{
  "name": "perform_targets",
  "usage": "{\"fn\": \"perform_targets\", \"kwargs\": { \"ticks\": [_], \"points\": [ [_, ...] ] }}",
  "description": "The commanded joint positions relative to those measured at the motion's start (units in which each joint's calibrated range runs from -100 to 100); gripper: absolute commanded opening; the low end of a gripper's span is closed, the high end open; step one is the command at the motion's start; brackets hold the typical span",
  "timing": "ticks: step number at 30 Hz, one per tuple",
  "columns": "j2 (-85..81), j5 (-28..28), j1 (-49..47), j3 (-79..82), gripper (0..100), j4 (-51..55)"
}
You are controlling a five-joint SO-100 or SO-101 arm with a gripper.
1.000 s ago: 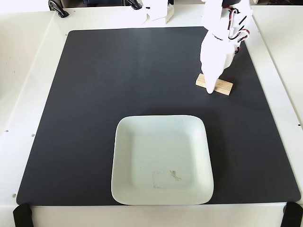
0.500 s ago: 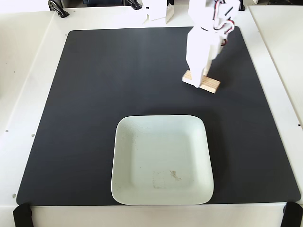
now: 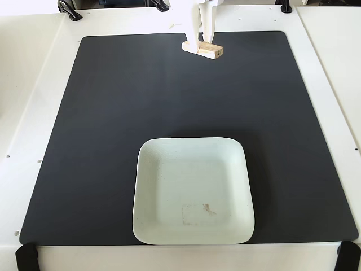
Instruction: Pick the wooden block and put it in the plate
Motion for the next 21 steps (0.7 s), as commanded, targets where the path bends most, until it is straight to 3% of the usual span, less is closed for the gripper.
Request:
{"fn": "perform_targets", "kwargs": {
  "ticks": [1,7,13,21],
  "points": [
    [-5.06,-4.36,0.81,6.12,1,-12.38],
    [-1.33,-13.55,1.25,9.63,1,-35.89],
    [13.59,-21.55,1.7,0.0,1,-53.03],
    [40.2,-24.54,7.3,-22.4,1,-67.35]
  ]
}}
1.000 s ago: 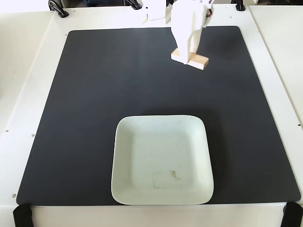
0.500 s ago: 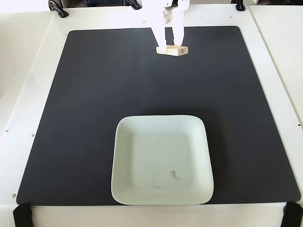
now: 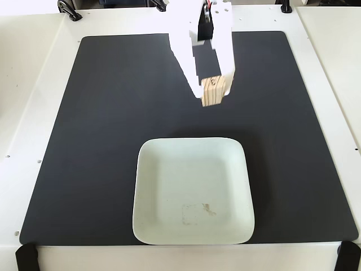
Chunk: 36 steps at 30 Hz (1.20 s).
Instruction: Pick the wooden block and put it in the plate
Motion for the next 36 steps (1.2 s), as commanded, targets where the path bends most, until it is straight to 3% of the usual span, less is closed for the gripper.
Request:
{"fn": "perform_targets", "kwargs": {
  "ticks": [1,9,21,23,28,30,36],
  "points": [
    [10.49,-0.13,2.69,-12.9,1,-3.93],
    [26.51,-0.02,5.6,-29.9,1,-5.52],
    [30.66,1.9,6.05,-31.43,2,-6.85],
    [30.66,1.95,6.16,-31.43,9,-6.85],
    [30.58,4.25,6.28,-29.72,46,-7.47],
    [30.58,4.78,6.28,-28.64,54,-7.55],
    [30.58,4.68,6.39,-28.28,50,-7.55]
  ]
}}
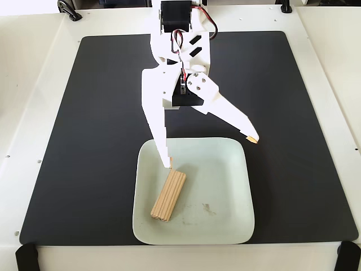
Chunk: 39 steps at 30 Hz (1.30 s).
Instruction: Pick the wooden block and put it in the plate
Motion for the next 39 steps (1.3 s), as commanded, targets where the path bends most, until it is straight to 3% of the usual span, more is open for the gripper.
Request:
{"fn": "perform_targets", "kwargs": {
  "ticks": [1,8,14,24,34,39],
  "points": [
    [-0.81,0.3,0.59,-0.26,48,-0.83],
    [-0.98,-0.77,0.59,-0.26,37,-0.48],
    [-5.3,-0.99,0.26,3.88,0,-0.13],
    [-26.15,-2.85,-2.54,27.99,1,-0.13],
    [-63.69,-4.62,-8.03,62.8,1,0.05],
    [-87.51,-5.36,-9.6,76.75,1,13.4]
  ]
}}
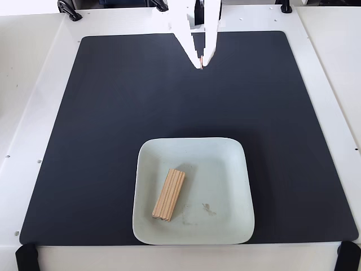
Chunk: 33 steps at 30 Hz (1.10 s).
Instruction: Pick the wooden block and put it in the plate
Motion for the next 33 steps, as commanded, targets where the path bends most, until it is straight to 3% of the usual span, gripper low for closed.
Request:
{"fn": "perform_targets", "kwargs": {
  "ticks": [1,6,10,22,33],
  "points": [
    [-19.26,-0.25,-1.32,7.5,1,10.63],
    [-39.01,-0.2,-1.66,16.77,1,23.18],
    [-47.14,-0.31,-1.66,16.77,1,39.44],
    [-49.6,-0.25,-3.56,16.68,1,81.15],
    [-49.43,-0.31,-5.47,16.68,2,81.33]
  ]
}}
